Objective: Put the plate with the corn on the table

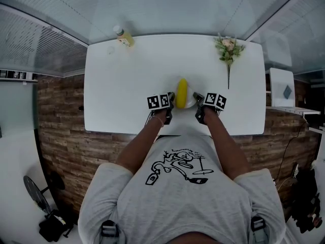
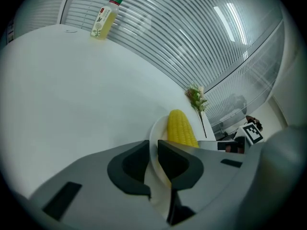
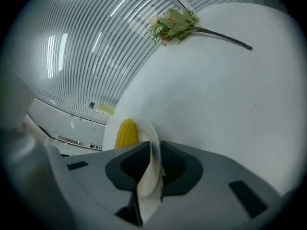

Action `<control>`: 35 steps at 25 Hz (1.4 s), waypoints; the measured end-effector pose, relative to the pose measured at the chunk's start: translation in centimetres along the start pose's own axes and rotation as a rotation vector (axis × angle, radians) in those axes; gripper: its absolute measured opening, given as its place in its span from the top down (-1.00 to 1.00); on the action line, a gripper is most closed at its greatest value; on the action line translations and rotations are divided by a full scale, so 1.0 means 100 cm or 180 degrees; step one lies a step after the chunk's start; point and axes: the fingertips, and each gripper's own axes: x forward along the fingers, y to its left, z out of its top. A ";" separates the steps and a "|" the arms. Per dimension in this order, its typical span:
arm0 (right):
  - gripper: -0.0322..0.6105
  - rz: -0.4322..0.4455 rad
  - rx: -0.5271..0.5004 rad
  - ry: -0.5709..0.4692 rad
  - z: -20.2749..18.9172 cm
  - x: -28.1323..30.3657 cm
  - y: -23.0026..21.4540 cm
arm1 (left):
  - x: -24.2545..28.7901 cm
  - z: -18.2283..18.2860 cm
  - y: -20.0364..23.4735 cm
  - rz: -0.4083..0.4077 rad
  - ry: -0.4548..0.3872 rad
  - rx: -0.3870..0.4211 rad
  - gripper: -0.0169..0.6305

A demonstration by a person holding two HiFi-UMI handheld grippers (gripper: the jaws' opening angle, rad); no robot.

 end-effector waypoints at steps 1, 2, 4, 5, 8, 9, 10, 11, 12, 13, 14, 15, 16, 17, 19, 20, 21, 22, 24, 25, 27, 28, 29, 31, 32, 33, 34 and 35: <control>0.66 -0.0024 -0.0036 0.0009 0.000 0.000 0.000 | 0.000 0.000 0.000 0.0007 0.0006 0.0016 0.74; 0.66 -0.0044 -0.0061 0.0015 0.000 0.000 0.000 | 0.000 0.000 0.001 0.0014 0.0013 0.0025 0.74; 0.65 -0.0089 -0.0117 0.0031 0.000 0.001 0.000 | 0.000 -0.001 0.001 0.0035 0.0024 0.0034 0.74; 0.64 -0.0119 -0.0168 0.0044 0.000 0.001 0.000 | 0.000 -0.001 0.001 0.0047 0.0028 0.0040 0.75; 0.58 -0.0228 -0.0343 0.0087 0.000 0.000 0.000 | 0.001 0.000 0.001 0.0081 0.0035 0.0076 0.75; 0.58 -0.0263 -0.0380 0.0095 0.000 0.000 0.000 | 0.001 0.000 0.001 0.0086 0.0036 0.0084 0.75; 0.58 -0.0291 -0.0408 0.0097 0.000 -0.001 -0.001 | 0.002 0.000 0.001 0.0086 0.0036 0.0086 0.75; 0.57 -0.0311 -0.0433 0.0095 0.000 -0.001 -0.001 | 0.002 0.000 0.001 0.0084 0.0035 0.0085 0.75; 0.57 -0.0326 -0.0454 0.0087 0.001 -0.002 -0.002 | 0.001 0.000 0.001 0.0081 0.0034 0.0083 0.75; 0.57 -0.0337 -0.0471 0.0078 0.001 -0.003 -0.002 | 0.001 0.001 0.001 0.0076 0.0033 0.0081 0.74; 0.57 -0.0345 -0.0480 0.0072 0.002 -0.004 -0.003 | 0.001 0.001 0.000 0.0071 0.0033 0.0076 0.74; 0.57 -0.0349 -0.0484 0.0069 0.002 -0.005 -0.004 | 0.001 0.000 0.000 0.0065 0.0034 0.0069 0.74; 0.57 -0.0348 -0.0484 0.0066 0.002 -0.006 -0.004 | 0.000 0.000 0.000 0.0060 0.0032 0.0058 0.74; 0.57 -0.0347 -0.0484 0.0063 0.002 -0.006 -0.005 | 0.000 0.000 0.000 0.0055 0.0027 0.0041 0.74; 0.57 -0.0351 -0.0494 0.0057 0.001 -0.008 -0.006 | -0.001 0.000 0.001 0.0048 0.0003 -0.0013 0.74; 0.57 -0.0359 -0.0511 0.0055 0.001 -0.009 -0.006 | -0.002 0.001 0.002 0.0052 -0.0017 -0.0028 0.74; 0.56 -0.0369 -0.0538 0.0052 0.001 -0.010 -0.007 | -0.004 0.002 0.002 0.0058 -0.0040 -0.0028 0.74; 0.56 -0.0378 -0.0571 0.0048 0.001 -0.012 -0.008 | -0.005 0.003 0.003 0.0062 -0.0061 -0.0018 0.74; 0.56 -0.0387 -0.0648 0.0031 0.001 -0.015 -0.008 | -0.009 0.005 0.003 0.0063 -0.0098 0.0008 0.74; 0.57 -0.0383 -0.0698 0.0013 0.002 -0.017 -0.007 | -0.012 0.007 0.003 0.0064 -0.0121 0.0023 0.74; 0.57 -0.0362 -0.0841 -0.0048 0.006 -0.022 -0.002 | -0.019 0.011 0.002 0.0057 -0.0201 0.0065 0.74; 0.57 -0.0348 -0.0933 -0.0090 0.008 -0.025 0.002 | -0.023 0.014 -0.001 0.0035 -0.0256 0.0096 0.74; 0.58 -0.0332 -0.1037 -0.0138 0.011 -0.029 0.006 | -0.027 0.018 -0.005 0.0000 -0.0314 0.0142 0.74; 0.60 -0.0287 -0.1273 -0.0236 0.016 -0.038 0.018 | -0.037 0.025 -0.015 -0.0070 -0.0432 0.0306 0.75; 0.63 -0.0258 -0.1402 -0.0284 0.019 -0.043 0.025 | -0.043 0.028 -0.020 -0.0086 -0.0487 0.0419 0.75; 0.64 -0.0225 -0.1529 -0.0332 0.021 -0.048 0.032 | -0.048 0.032 -0.026 -0.0098 -0.0545 0.0532 0.75; 0.65 -0.0187 -0.1649 -0.0380 0.023 -0.053 0.039 | -0.054 0.036 -0.031 -0.0119 -0.0610 0.0625 0.75; 0.67 -0.0148 -0.1763 -0.0431 0.024 -0.058 0.046 | -0.060 0.041 -0.038 -0.0154 -0.0682 0.0685 0.75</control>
